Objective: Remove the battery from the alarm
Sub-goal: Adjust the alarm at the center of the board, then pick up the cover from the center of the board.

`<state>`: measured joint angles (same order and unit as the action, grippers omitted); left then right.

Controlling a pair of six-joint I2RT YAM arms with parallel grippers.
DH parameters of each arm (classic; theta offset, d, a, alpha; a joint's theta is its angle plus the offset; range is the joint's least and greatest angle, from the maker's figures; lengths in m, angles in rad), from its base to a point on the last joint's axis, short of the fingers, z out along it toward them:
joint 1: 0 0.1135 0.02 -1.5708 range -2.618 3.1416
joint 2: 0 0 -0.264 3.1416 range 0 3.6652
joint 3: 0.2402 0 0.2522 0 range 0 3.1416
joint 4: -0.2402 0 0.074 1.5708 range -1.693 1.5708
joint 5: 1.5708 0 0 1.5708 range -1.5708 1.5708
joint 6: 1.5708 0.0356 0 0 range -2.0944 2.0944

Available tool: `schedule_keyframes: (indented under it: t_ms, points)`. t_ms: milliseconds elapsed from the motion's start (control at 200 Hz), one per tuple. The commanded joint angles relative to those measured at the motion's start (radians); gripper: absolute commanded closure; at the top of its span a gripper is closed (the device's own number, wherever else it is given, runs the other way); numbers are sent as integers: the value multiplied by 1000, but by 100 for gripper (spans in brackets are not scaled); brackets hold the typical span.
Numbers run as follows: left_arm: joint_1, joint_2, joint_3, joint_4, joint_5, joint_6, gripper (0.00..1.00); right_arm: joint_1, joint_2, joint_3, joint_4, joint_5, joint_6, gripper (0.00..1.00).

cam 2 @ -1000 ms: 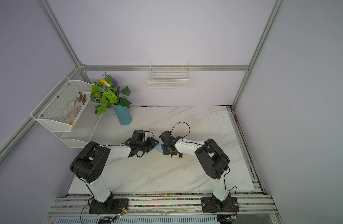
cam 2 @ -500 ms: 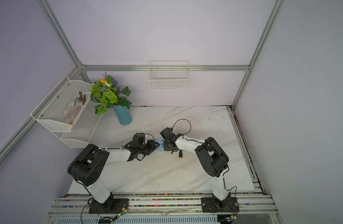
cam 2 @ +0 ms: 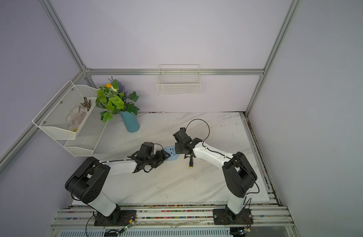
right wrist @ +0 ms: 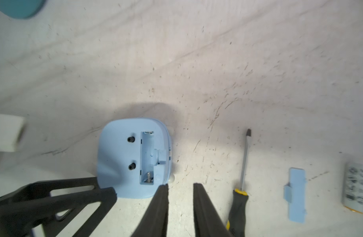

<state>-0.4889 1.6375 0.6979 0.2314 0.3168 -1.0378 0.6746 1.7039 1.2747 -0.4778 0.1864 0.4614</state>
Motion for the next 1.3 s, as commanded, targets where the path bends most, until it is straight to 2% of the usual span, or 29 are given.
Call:
schedule_keyframes:
  t_ms: [0,155,285,760,1295]
  points:
    - [22,-20,-16,-92,-10,27,19,-52,-72,-42,-75,41,-42,69]
    - [52,-67,-15,-114,-14,36,18,-137,-125,-110,-141,54,-65,70]
    - [78,-107,-11,-143,-17,47,19,-163,-97,-143,-171,56,-93,73]
    - [104,-166,-9,-192,-17,61,19,-194,83,-126,-135,21,-130,75]
    - [113,-148,-18,-173,-8,55,20,-234,152,-78,-108,-33,-145,75]
